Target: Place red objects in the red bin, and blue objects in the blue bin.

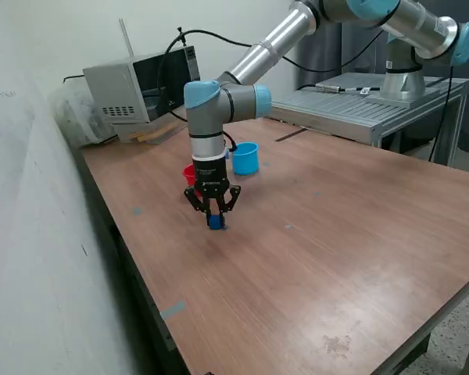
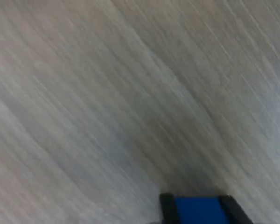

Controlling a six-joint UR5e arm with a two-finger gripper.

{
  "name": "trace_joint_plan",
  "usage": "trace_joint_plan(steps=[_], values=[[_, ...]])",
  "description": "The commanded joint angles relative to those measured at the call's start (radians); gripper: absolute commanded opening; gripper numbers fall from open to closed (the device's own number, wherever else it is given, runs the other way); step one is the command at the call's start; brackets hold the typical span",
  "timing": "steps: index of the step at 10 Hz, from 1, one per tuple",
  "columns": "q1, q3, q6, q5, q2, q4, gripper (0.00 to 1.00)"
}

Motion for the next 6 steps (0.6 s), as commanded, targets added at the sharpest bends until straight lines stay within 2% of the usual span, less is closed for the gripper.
trace_joint_plan(steps=[1, 3, 4, 6], values=[[0.002, 0.007, 0.006, -0.071, -0.053, -0.003, 0.0], [0.002, 0.094, 0.011, -0.088, -0.153, 0.001, 0.0], [0.002, 0.14, 0.041, -0.108, -0.2, 0.004, 0.0], [0.002, 0.288, 0.083, -0.143, -0.32, 0.007, 0.0]])
